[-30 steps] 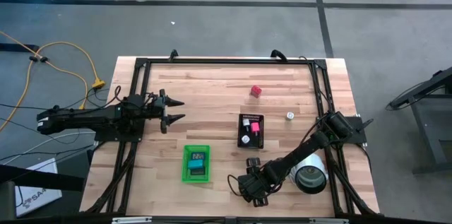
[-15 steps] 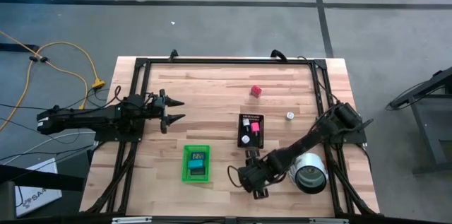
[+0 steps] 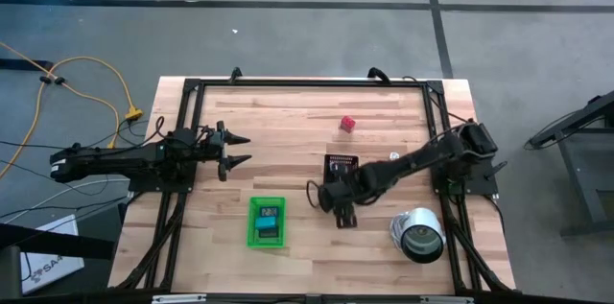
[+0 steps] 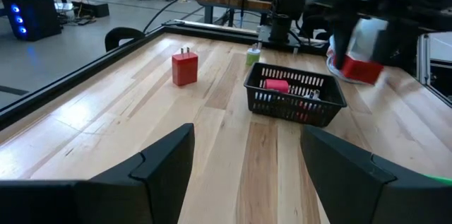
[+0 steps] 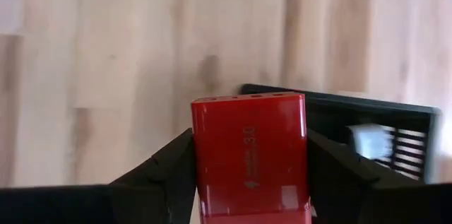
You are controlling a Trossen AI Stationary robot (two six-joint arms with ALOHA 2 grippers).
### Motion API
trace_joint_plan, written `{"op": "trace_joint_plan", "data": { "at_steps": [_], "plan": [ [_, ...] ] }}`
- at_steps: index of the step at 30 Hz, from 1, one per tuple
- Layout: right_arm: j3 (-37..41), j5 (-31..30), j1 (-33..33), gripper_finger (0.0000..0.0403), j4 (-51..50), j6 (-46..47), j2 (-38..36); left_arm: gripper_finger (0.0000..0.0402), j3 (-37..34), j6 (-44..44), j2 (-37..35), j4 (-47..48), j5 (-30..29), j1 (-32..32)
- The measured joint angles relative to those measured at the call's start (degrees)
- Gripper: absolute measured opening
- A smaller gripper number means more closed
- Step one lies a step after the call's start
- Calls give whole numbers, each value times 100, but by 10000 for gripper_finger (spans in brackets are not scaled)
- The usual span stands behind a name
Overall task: Pick & Place Office items
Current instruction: Put the bottom red charger adapter into the black bin
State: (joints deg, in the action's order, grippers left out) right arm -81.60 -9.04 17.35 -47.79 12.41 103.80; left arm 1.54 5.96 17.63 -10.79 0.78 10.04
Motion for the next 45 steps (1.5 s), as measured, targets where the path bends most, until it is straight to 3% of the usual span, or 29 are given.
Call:
{"op": "trace_joint_plan", "data": {
  "at_steps": [15,21,34,45],
  "plan": [
    [24,282,-1125,201,-146,-517,-30,252,0,-1,0,0,0,2],
    [536,546,-1456,203,300,-520,-21,252,0,-1,0,0,0,0],
    [1219,644,-1682,203,1151,-517,-21,252,0,-1,0,0,0,0],
    [1305,603,-1751,208,1253,-410,-21,252,0,-1,0,0,0,2]
  ]
}}
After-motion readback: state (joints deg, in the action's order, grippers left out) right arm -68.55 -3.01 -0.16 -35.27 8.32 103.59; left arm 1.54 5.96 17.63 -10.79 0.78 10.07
